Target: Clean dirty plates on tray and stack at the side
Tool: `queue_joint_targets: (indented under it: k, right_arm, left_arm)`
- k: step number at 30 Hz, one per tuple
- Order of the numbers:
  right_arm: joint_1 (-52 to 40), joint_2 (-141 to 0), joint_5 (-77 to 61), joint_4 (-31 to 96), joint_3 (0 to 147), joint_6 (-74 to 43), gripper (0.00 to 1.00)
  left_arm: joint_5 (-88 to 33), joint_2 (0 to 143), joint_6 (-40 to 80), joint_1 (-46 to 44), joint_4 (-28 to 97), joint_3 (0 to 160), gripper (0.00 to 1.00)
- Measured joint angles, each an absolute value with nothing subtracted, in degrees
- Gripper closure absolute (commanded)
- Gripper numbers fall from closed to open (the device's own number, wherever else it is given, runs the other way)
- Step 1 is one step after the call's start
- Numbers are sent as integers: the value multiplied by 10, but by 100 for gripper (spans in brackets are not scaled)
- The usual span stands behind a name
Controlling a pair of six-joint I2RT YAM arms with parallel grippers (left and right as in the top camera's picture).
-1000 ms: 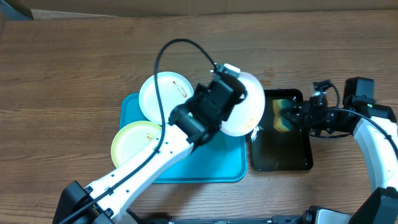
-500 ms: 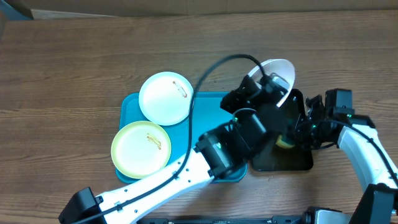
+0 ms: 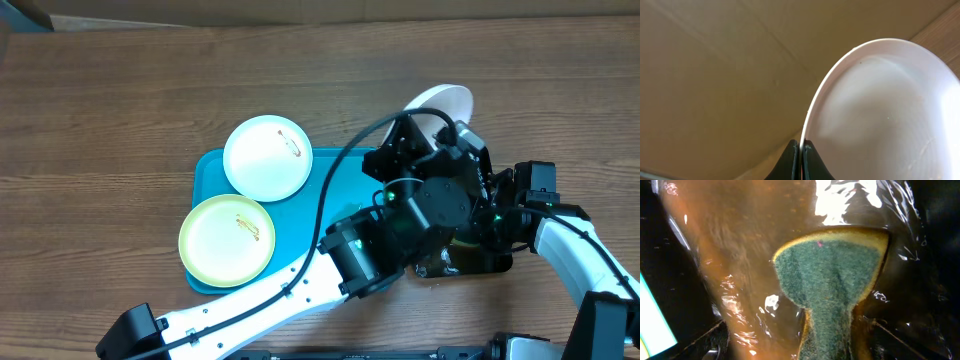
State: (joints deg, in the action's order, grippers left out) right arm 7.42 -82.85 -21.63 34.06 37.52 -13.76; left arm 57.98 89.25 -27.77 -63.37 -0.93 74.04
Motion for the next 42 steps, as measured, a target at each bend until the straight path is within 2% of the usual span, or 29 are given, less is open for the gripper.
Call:
queue_joint_targets:
  k: [2,8,15,23,27,29,33,36,37,42]
  right_arm:
    - [74,-828,-218,339,375,-138,0]
    - [74,-827,-222,336,375,-138,0]
    - [74,-827,-234,338,375,-137,2]
    - [74,-821,-237,448,441,-134,0]
    - [74,-796,-238,492,498,-131,0]
    - [74,-787,-238,498,510,-129,0]
    - [74,-785,-238,496,514,-126,4]
    - [74,-785,-238,491,517,-122,16]
    - [74,-785,-238,491,520,-121,18]
    - [72,-785,-235,498,529,-121,12]
  left_arm:
    - [587,893,-303,-643,-34,740,96]
    - [611,893,-355,-660,-58,741,96]
    - [623,893,-362,-655,-71,741,96]
    - [638,893,-384,-656,-132,741,96]
    - [646,892,-321,-654,-67,743,96]
    - [637,892,-258,-648,12,746,96]
    - [557,891,-117,-620,159,746,96]
    - [462,891,-24,-574,208,746,96]
    - [420,891,4,-552,220,746,96]
    - [153,891,108,-389,264,747,96]
